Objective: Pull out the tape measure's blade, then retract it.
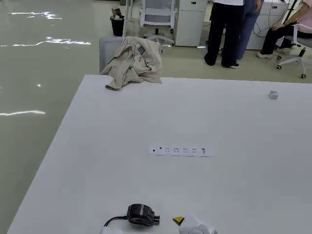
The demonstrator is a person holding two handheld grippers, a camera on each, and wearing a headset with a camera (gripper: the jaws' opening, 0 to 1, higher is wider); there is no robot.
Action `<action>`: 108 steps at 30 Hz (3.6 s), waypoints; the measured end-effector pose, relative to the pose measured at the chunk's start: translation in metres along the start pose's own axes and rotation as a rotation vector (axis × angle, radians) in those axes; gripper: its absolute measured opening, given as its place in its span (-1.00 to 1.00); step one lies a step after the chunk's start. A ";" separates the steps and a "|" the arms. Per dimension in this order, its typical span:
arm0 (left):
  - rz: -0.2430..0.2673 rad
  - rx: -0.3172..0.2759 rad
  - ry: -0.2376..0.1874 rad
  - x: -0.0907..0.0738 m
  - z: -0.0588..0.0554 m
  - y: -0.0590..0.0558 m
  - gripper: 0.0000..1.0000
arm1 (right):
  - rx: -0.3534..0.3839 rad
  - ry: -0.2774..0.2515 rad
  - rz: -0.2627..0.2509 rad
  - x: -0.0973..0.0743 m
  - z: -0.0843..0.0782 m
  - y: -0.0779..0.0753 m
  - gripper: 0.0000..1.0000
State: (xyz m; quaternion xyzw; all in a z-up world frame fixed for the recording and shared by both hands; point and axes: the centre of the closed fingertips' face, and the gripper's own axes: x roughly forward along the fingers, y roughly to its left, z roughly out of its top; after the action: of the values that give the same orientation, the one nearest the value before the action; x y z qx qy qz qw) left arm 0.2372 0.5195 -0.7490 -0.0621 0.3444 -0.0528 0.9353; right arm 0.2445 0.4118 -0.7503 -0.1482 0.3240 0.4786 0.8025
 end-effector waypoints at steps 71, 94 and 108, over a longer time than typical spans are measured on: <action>-0.051 0.074 0.049 -0.103 -0.020 0.017 1.00 | 0.230 -0.030 -0.177 -0.118 0.008 0.060 0.89; -0.104 0.045 0.075 -0.141 -0.031 0.019 1.00 | 0.231 -0.003 -0.193 -0.155 -0.006 0.076 0.95; -0.096 0.022 0.082 -0.164 -0.031 0.023 1.00 | 0.236 0.010 -0.195 -0.167 -0.007 0.081 0.95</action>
State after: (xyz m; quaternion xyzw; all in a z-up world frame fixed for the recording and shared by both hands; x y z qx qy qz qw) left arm 0.0936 0.5626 -0.6712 -0.0660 0.3785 -0.1041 0.9174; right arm 0.1163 0.3362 -0.6396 -0.0860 0.3661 0.3562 0.8554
